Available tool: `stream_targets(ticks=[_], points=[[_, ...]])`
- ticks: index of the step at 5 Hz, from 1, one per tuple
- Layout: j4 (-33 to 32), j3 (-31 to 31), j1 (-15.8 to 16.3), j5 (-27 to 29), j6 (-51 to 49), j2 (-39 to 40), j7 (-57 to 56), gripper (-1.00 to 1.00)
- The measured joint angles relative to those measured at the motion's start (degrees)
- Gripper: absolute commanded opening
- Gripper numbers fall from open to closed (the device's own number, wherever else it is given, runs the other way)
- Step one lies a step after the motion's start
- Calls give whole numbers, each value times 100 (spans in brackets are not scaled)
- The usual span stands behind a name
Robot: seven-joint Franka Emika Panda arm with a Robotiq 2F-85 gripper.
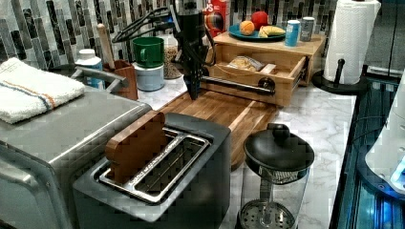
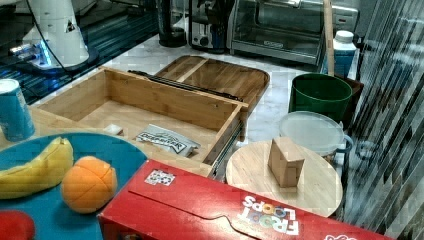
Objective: Close the drawer.
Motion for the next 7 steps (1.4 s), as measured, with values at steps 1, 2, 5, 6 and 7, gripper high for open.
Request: stream_targets(ticks=[1,2,5,6,7], points=[[-56,-58,-134,-151,28,137,-347,-100],[-190,-107,-326,-366,417,164,-730,-100],[-246,-604,-895,-967,814,212,-1662,-100],[-246,-681,-1086,-964,1105,327,-1998,-100],[-325,-678,-1197,-963,1463,406,-2274,-100]])
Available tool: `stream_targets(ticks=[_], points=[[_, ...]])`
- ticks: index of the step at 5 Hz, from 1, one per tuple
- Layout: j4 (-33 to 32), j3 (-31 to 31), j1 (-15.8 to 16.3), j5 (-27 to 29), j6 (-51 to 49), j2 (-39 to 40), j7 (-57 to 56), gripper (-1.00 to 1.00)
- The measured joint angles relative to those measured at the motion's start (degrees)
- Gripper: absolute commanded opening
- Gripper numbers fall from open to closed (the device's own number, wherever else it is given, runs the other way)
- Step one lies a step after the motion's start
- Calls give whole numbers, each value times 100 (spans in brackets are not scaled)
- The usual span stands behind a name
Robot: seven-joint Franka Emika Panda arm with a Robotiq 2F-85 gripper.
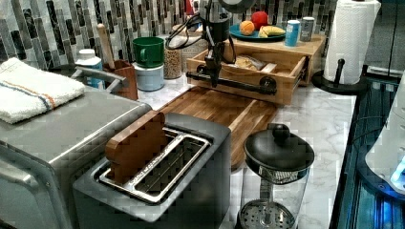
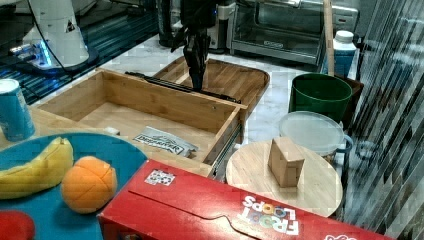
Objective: Close the drawer.
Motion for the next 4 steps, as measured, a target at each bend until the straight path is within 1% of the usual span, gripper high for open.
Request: stream_targets(ticks=[1,2,3,4], points=[[-34,-50,-31,0,17,8,-115,-100],[0,-139,-33,0,-224,-10,-397,-100],[22,-165,-156,30,-501,-59,-932,-100],[101,-237,-332,43,-490,1,-1396,-100]])
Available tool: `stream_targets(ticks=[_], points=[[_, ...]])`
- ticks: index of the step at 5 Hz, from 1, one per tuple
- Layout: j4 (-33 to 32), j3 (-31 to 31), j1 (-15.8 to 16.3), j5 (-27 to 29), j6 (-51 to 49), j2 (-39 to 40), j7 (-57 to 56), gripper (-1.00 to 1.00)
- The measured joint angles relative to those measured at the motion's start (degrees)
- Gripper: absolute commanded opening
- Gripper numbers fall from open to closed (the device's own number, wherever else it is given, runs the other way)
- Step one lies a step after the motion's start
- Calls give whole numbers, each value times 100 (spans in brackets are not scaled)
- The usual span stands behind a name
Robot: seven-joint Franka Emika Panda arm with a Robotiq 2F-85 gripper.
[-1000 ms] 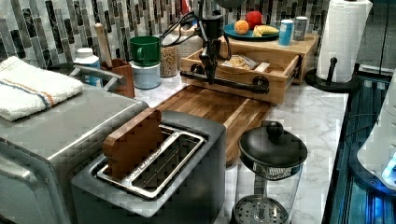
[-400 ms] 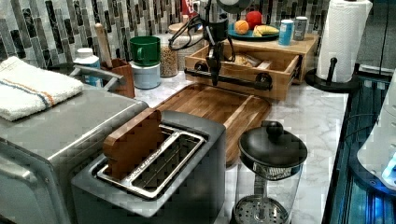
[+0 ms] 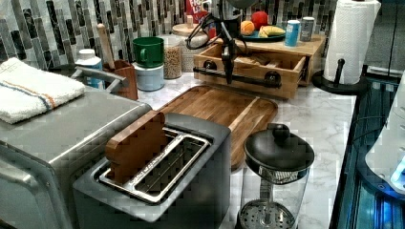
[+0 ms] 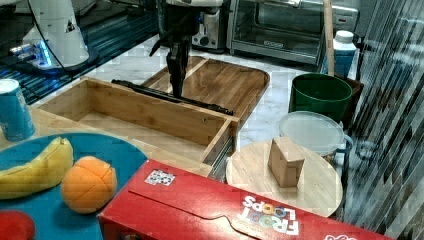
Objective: Close the drawer.
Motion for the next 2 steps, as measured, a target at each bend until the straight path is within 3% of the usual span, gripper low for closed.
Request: stream_targets(ticks=[2], points=[[190,-186,-467,128,190,236,-257,-100]])
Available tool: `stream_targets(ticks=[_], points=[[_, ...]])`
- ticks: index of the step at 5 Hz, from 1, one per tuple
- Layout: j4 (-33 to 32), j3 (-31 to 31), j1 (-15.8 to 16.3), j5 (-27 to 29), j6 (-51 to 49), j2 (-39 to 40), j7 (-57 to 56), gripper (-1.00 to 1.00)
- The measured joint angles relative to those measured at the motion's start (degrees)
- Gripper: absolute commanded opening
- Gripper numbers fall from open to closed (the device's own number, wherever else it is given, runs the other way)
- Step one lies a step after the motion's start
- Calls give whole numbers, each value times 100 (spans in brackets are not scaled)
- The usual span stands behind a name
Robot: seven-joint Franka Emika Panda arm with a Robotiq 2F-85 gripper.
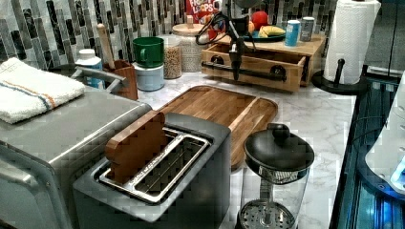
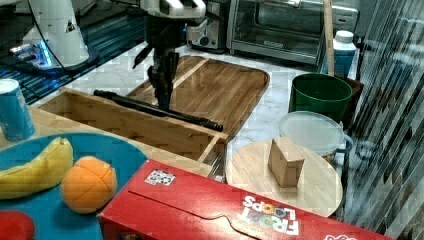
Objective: Close the drawer.
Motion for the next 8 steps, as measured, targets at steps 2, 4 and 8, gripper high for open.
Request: stream_targets(ticks=[2,4,8], points=[[392,-485,-217,-34,3,307,-185,-100],[828,-468,-406,-20,-255,566,-688,-100],[962,-482,-368,-17,-406,650,-783,-100]])
